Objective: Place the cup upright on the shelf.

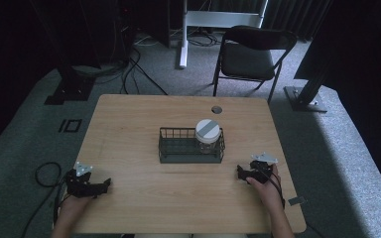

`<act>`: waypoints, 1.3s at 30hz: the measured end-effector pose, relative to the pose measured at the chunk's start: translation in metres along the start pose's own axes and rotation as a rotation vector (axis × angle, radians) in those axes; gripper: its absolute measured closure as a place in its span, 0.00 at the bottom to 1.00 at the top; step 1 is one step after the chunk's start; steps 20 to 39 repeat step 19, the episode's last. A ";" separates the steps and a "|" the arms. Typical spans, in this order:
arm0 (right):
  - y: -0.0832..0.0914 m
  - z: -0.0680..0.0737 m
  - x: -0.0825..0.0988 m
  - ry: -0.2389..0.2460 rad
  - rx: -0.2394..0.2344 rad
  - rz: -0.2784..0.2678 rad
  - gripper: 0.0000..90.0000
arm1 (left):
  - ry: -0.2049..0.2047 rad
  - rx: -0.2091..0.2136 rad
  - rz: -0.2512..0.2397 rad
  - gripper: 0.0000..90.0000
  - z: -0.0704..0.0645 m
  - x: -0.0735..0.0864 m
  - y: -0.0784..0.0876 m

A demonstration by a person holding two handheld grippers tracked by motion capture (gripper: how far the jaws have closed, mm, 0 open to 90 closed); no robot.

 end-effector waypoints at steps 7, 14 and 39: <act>0.000 -0.002 0.001 -0.049 0.004 0.004 0.13 | 0.000 0.000 0.000 0.00 0.000 0.000 0.000; 0.000 -0.003 0.001 -0.052 0.006 0.004 0.13 | 0.000 0.000 0.000 0.00 0.000 0.000 0.000; 0.000 -0.003 0.001 -0.052 0.006 0.004 0.13 | 0.000 0.000 0.000 0.00 0.000 0.000 0.000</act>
Point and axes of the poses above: each handheld gripper's, and its own axes: y roughly backward along the jaws, x roughly out of its underside, z roughly to its left, the point moved 3 cm from there along -y, roughly forward along the jaws, and after that the axes turned 7 degrees about -x, right-handed, at the moved point
